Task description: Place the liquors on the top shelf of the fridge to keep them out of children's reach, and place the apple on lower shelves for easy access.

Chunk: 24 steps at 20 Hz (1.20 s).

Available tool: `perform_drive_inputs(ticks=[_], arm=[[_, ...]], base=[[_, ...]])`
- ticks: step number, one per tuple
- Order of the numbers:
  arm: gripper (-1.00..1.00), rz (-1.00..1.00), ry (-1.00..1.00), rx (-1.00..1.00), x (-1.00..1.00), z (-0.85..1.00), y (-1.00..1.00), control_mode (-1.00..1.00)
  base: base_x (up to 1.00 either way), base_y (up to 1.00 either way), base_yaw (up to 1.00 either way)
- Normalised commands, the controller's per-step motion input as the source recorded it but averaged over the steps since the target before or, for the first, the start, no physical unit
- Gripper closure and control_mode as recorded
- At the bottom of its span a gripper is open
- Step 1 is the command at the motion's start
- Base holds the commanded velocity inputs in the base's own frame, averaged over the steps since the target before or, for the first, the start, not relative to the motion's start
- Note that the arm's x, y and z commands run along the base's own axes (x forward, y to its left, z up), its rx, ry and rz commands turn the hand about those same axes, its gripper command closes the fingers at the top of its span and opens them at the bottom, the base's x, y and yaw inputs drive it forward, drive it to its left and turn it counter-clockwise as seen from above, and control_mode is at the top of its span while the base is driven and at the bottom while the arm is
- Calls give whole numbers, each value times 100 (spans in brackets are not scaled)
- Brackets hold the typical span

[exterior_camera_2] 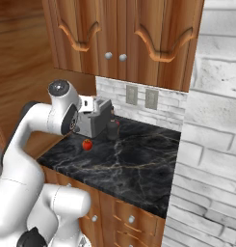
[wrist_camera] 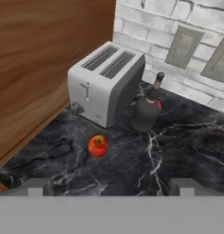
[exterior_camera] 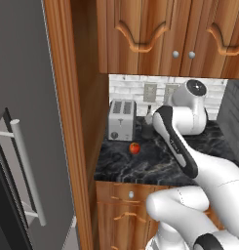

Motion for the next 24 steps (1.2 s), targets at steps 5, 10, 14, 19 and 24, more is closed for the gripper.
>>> perform_drive_inputs(ticks=[5,10,14,19,24], arm=[[-100,0,18,10,41,-63,0,-100],[-100,0,20,9,43,-54,11,-100],[-100,0,18,0,36,-56,26,-100],[-100,0,18,0,38,-55,18,-100],[-100,0,8,0,41,-44,5,-100]], base=[[0,0,0],[0,0,0],[0,0,0],[0,0,0],[0,0,0]])
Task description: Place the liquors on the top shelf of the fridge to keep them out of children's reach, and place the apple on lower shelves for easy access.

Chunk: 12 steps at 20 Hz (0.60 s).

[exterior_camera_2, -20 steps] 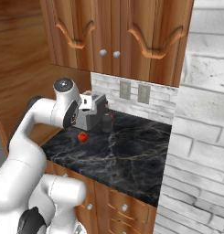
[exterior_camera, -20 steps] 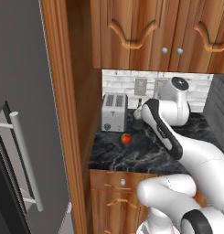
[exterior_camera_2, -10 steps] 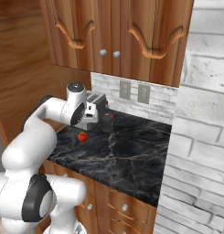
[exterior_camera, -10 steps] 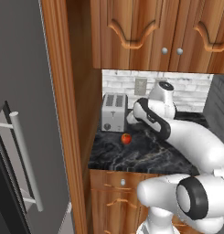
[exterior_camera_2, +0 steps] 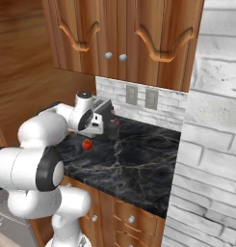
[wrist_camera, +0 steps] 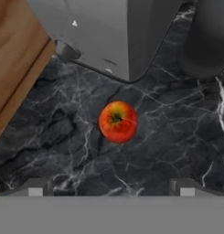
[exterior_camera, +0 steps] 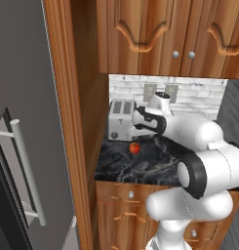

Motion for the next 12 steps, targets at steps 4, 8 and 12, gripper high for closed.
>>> perform_drive_inputs(ticks=[4,8,12], arm=[[-100,0,8,0,45,-44,2,-100],[-100,0,7,0,39,-50,4,-100],[-100,0,6,0,31,-49,14,-100]], base=[[0,0,0],[0,0,0],[0,0,0]])
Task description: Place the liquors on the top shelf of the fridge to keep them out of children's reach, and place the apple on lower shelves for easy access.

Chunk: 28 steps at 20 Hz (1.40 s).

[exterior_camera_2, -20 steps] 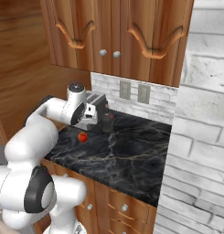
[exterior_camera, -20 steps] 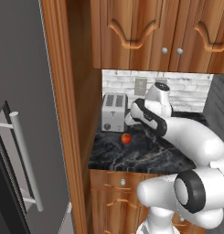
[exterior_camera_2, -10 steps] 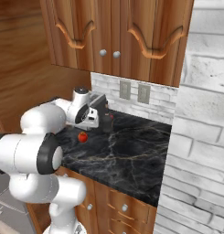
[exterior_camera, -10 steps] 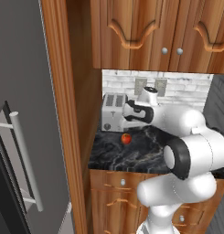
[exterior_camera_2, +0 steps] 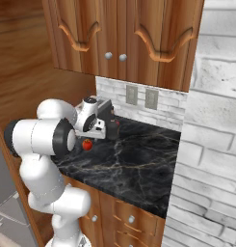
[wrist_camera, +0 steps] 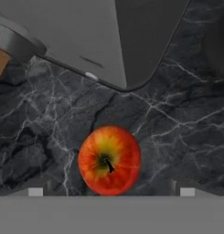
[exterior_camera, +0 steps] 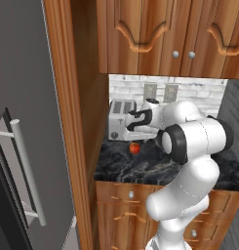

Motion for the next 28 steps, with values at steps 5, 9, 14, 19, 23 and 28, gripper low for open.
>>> perform_drive_inputs(ticks=[5,9,14,19,23,28], arm=[[-100,0,5,0,18,-37,17,-100],[-100,0,4,0,0,-23,2,-100],[-100,0,3,0,0,-19,0,-100],[-100,0,2,0,0,-27,0,-100],[100,0,3,0,0,-32,0,-100],[100,0,7,0,-9,-37,1,-100]], base=[[0,0,0],[0,0,0],[0,0,0],[0,0,0],[0,0,0],[0,0,0]])
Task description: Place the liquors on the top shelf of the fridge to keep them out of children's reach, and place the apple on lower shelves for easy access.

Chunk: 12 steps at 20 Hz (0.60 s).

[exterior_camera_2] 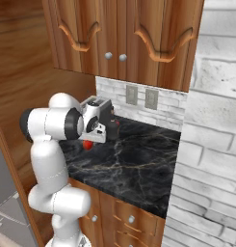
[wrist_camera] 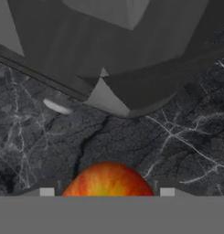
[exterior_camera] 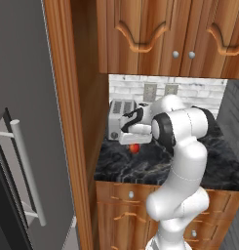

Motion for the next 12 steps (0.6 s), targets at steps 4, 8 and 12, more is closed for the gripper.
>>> perform_drive_inputs(ticks=[4,8,12], arm=[[100,0,9,-3,-59,-45,0,-100],[100,0,-8,-1,-83,-17,0,-100],[100,0,-38,0,-100,28,-1,-100]], base=[[0,0,0],[0,0,0],[0,0,0]])
